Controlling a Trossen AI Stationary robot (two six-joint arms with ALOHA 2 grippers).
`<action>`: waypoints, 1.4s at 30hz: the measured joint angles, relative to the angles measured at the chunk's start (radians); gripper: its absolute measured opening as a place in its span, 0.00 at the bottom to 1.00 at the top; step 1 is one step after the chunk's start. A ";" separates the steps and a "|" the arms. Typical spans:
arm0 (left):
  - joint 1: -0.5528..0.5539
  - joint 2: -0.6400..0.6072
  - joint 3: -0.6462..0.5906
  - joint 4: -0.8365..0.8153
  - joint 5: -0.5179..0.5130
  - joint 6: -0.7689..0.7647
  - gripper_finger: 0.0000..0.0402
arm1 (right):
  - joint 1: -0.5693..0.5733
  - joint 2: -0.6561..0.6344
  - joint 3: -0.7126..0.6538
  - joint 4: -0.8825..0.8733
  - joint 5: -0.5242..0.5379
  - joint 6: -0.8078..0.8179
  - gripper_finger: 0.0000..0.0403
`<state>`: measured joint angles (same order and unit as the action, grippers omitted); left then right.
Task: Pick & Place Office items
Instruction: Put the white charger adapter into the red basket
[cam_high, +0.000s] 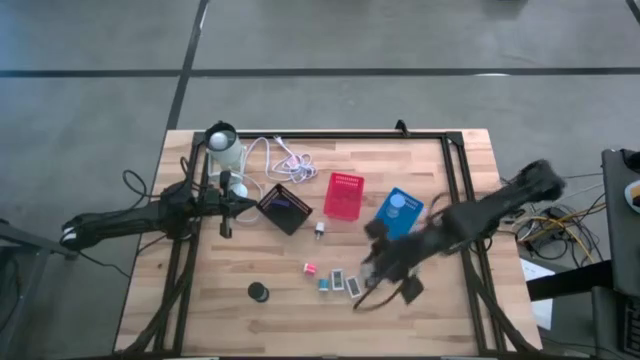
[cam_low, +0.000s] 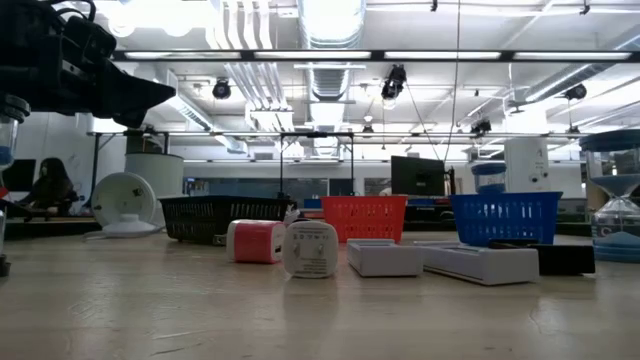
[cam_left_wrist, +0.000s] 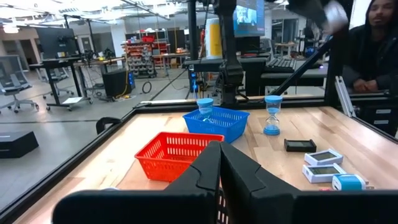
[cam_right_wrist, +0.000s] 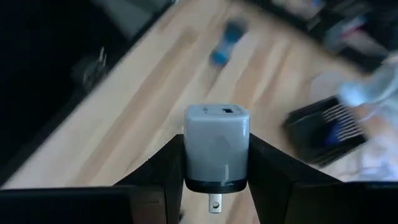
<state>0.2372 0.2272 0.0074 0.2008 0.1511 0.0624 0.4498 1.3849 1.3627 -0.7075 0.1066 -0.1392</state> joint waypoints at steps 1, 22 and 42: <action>0.000 0.000 0.000 0.000 0.000 0.000 0.04 | -0.017 -0.052 -0.037 0.048 -0.001 0.000 0.33; 0.000 0.000 0.000 0.000 0.000 -0.005 0.04 | -0.219 -0.917 -0.756 0.651 0.103 0.085 0.33; 0.000 0.000 0.000 0.000 -0.019 -0.007 0.04 | -0.220 -1.385 -1.256 1.023 0.184 0.077 0.33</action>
<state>0.2375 0.2272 0.0071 0.2008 0.1322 0.0551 0.2298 0.0000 0.1070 0.3156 0.2903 -0.0621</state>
